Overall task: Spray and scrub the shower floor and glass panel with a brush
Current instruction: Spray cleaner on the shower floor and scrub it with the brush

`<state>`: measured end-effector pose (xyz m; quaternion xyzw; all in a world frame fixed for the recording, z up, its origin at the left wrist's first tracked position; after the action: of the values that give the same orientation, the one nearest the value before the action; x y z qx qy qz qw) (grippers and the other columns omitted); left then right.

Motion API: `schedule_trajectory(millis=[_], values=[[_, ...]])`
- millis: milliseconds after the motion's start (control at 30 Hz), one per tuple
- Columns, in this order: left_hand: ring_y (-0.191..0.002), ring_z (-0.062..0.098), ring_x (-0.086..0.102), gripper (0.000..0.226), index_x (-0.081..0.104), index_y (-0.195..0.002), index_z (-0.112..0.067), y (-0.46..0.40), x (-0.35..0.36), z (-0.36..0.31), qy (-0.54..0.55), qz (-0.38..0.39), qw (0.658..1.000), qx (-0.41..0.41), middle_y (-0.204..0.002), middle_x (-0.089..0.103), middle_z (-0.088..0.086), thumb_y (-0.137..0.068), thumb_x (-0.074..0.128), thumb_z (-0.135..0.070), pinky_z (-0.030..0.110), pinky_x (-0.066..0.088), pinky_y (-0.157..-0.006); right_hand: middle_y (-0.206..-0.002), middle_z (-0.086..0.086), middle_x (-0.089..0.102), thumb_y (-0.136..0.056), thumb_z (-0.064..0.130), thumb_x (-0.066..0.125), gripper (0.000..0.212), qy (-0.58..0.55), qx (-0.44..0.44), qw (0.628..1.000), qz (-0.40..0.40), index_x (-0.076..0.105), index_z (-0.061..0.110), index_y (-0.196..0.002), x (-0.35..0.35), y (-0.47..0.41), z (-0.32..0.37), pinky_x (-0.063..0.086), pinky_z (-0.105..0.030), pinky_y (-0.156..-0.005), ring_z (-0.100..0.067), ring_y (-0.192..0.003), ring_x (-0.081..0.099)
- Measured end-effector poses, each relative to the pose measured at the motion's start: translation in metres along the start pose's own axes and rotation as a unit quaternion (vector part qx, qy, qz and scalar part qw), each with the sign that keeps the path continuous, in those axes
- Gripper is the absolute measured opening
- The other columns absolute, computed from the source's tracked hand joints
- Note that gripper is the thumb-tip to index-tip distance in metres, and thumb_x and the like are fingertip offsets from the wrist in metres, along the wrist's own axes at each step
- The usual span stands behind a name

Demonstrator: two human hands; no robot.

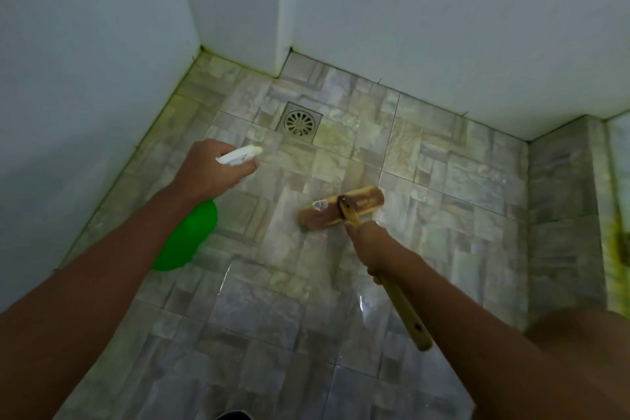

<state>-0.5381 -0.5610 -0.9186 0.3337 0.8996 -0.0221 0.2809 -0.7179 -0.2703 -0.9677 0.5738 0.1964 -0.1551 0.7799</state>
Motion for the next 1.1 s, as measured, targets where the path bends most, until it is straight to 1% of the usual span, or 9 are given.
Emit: schedule_trajectory(millis=[67, 200, 400, 600, 667, 900, 967, 1033, 1100], values=[[-0.05, 0.018, 0.06, 0.038, 0.073, -0.063, -0.006, -0.002, -0.003, -0.001, -0.001, -0.008, 1.0, -0.005, -0.058, 0.07, 0.014, -0.082, 0.086, -0.036, 0.029, 0.046, -0.062, -0.074, -0.011, 0.048, -0.103, 0.052, 0.033, 0.044, -0.013, -0.006, 1.0, -0.001, 0.048, 0.013, -0.091, -0.004, -0.003, 0.011, 0.043, -0.027, -0.042, -0.021, -0.048, 0.045], [-0.054, 0.014, 0.049, 0.059, 0.071, -0.071, -0.002, -0.003, 0.0, 0.0, 0.004, 0.024, 1.0, -0.01, -0.056, 0.059, 0.005, -0.068, 0.078, -0.06, 0.029, 0.035, -0.059, -0.072, -0.014, 0.046, -0.105, 0.046, 0.033, 0.042, -0.018, -0.044, 0.999, -0.005, 0.045, 0.007, -0.097, -0.01, -0.012, 0.042, 0.044, -0.031, -0.043, -0.022, -0.045, 0.044], [-0.043, 0.009, 0.058, 0.028, 0.074, -0.064, -0.013, -0.005, 0.0, 0.005, 0.016, -0.003, 0.999, -0.029, -0.047, 0.064, -0.003, -0.083, 0.087, -0.029, 0.025, 0.047, -0.058, -0.071, -0.013, 0.045, -0.104, 0.048, 0.034, 0.04, -0.031, -0.041, 0.999, 0.0, 0.043, 0.013, -0.085, -0.006, -0.014, 0.042, 0.042, -0.029, -0.044, -0.021, -0.046, 0.044], [-0.05, 0.009, 0.039, 0.046, 0.056, -0.061, 0.0, -0.009, 0.002, 0.003, -0.018, -0.008, 1.0, -0.002, -0.055, 0.046, 0.0, -0.085, 0.084, -0.027, 0.028, 0.029, -0.053, -0.073, -0.008, 0.047, -0.107, 0.039, 0.031, 0.037, 0.074, -0.051, 0.996, 0.029, 0.048, 0.008, -0.117, 0.015, 0.015, 0.034, 0.053, -0.039, -0.057, -0.023, -0.055, 0.052], [-0.055, 0.014, 0.035, 0.051, 0.045, -0.059, -0.007, -0.01, -0.003, 0.0, -0.018, -0.031, 0.999, 0.013, -0.057, 0.037, 0.002, -0.086, 0.084, -0.027, 0.03, 0.025, -0.056, -0.079, -0.007, 0.051, -0.107, 0.04, 0.03, 0.035, 0.091, -0.052, 0.994, 0.029, 0.047, 0.01, -0.112, 0.024, 0.026, 0.031, 0.057, -0.038, -0.058, -0.024, -0.059, 0.058], [-0.058, 0.017, 0.034, 0.049, 0.044, -0.061, -0.012, -0.01, -0.01, 0.002, -0.022, -0.059, 0.998, 0.019, -0.059, 0.035, 0.003, -0.087, 0.083, -0.026, 0.033, 0.026, -0.057, -0.092, -0.017, 0.065, -0.101, 0.014, 0.048, 0.015, 0.11, -0.135, 0.985, 0.01, 0.061, 0.007, -0.107, 0.003, -0.033, 0.171, 0.043, -0.029, -0.041, -0.027, -0.062, 0.062], [-0.057, 0.016, 0.034, 0.048, 0.042, -0.06, -0.014, -0.008, -0.014, 0.004, -0.018, -0.069, 0.997, 0.013, -0.059, 0.036, 0.003, -0.087, 0.081, -0.024, 0.033, 0.026, -0.057, -0.102, -0.025, 0.068, -0.093, -0.004, 0.056, 0.036, 0.144, -0.111, 0.983, 0.02, 0.055, -0.007, -0.129, -0.008, -0.055, 0.207, 0.046, -0.03, -0.042, -0.033, -0.07, 0.067], [-0.055, 0.015, 0.033, 0.048, 0.041, -0.06, -0.015, -0.006, -0.02, 0.003, -0.015, -0.079, 0.997, 0.007, -0.058, 0.035, 0.002, -0.087, 0.08, -0.026, 0.032, 0.026, -0.056, -0.099, -0.022, 0.066, -0.095, -0.003, 0.055, 0.047, 0.172, -0.124, 0.977, 0.011, 0.043, -0.008, -0.139, -0.021, -0.061, 0.226, 0.047, -0.028, -0.038, -0.024, -0.056, 0.064], [-0.056, 0.016, 0.036, 0.048, 0.043, -0.062, -0.012, -0.003, -0.028, 0.007, -0.013, -0.094, 0.995, -0.009, -0.06, 0.038, 0.005, -0.087, 0.081, -0.027, 0.032, 0.029, -0.054, -0.11, -0.018, 0.064, -0.089, -0.001, 0.066, 0.056, 0.159, -0.127, 0.979, 0.006, 0.043, -0.006, -0.141, -0.022, -0.049, 0.214, 0.048, -0.026, -0.049, -0.021, -0.07, 0.066]])
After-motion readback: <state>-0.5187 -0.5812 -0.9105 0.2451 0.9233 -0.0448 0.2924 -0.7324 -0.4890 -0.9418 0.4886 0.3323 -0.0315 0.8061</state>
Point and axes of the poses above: each hand's wrist, its own y-axis away from the middle knuckle, its own x-axis out of the palm, z = x × y, the point moved 10 cm from there along -y, towards the middle knuckle
